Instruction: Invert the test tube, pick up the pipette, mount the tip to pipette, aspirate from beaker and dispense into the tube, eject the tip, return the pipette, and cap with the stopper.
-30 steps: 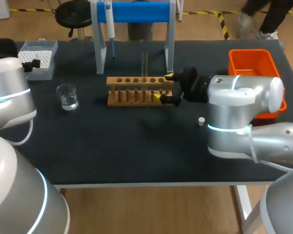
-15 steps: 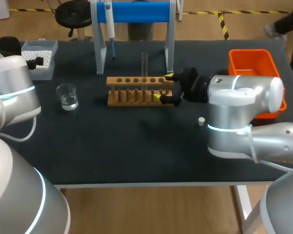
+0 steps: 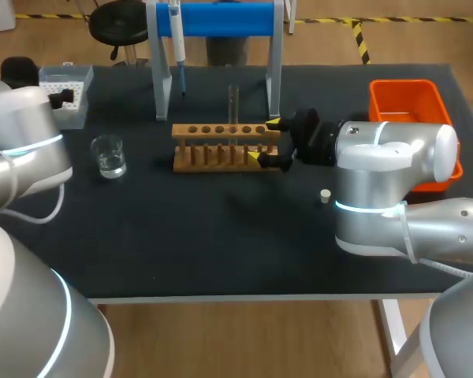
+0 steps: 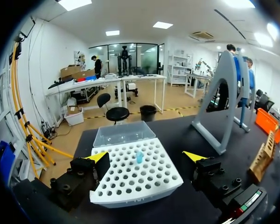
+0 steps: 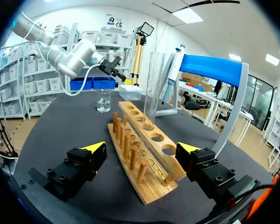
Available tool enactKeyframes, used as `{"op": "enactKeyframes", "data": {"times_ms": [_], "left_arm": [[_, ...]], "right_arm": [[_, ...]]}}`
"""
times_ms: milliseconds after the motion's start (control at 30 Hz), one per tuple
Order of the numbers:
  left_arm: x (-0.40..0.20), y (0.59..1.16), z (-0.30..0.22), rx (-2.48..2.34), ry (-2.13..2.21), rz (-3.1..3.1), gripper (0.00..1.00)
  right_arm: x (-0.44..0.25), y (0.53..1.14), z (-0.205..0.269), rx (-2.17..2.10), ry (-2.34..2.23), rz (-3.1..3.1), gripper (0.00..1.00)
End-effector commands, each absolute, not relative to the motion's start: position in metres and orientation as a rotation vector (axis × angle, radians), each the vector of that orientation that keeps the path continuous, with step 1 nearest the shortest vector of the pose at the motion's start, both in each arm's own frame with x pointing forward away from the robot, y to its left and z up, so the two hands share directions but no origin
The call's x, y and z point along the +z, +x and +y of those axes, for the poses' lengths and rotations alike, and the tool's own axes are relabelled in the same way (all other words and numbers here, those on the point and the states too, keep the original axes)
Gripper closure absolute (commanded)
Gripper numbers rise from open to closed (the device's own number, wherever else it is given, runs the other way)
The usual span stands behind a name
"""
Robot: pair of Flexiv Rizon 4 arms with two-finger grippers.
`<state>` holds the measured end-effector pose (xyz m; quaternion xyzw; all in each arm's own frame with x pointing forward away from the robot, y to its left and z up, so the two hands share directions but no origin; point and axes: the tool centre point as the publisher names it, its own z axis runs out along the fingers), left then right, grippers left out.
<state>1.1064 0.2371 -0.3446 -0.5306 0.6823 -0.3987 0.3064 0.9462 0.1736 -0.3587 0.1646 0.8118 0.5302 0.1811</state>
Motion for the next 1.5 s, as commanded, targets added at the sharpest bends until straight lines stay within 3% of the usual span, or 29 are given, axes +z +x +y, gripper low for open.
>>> {"op": "enactKeyframes", "data": {"times_ms": [33, 867, 967, 1033, 1433, 1500], "left_arm": [[-0.351, 1.115, 0.234, -1.049, -1.404, 1.803, 0.0], [-0.359, 1.138, 0.237, -1.032, -1.409, 1.818, 0.0], [-0.359, 1.14, 0.237, -1.034, -1.409, 1.817, 0.16], [-0.359, 1.141, 0.237, -1.035, -1.408, 1.816, 0.43], [-0.364, 1.142, 0.238, -1.033, -1.429, 1.815, 0.49], [-0.364, 1.142, 0.239, -1.031, -1.433, 1.813, 0.45]], "right_arm": [[-0.359, 0.946, 0.174, 1.498, 0.466, 2.289, 0.0], [-0.359, 0.946, 0.174, 1.498, 0.466, 2.289, 0.0], [-0.359, 0.946, 0.174, 1.498, 0.466, 2.289, 0.0], [-0.359, 0.946, 0.174, 1.498, 0.466, 2.289, 0.0], [-0.359, 0.946, 0.174, 1.498, 0.466, 2.289, 0.0], [-0.359, 0.946, 0.174, 1.498, 0.466, 2.289, 0.0]]}}
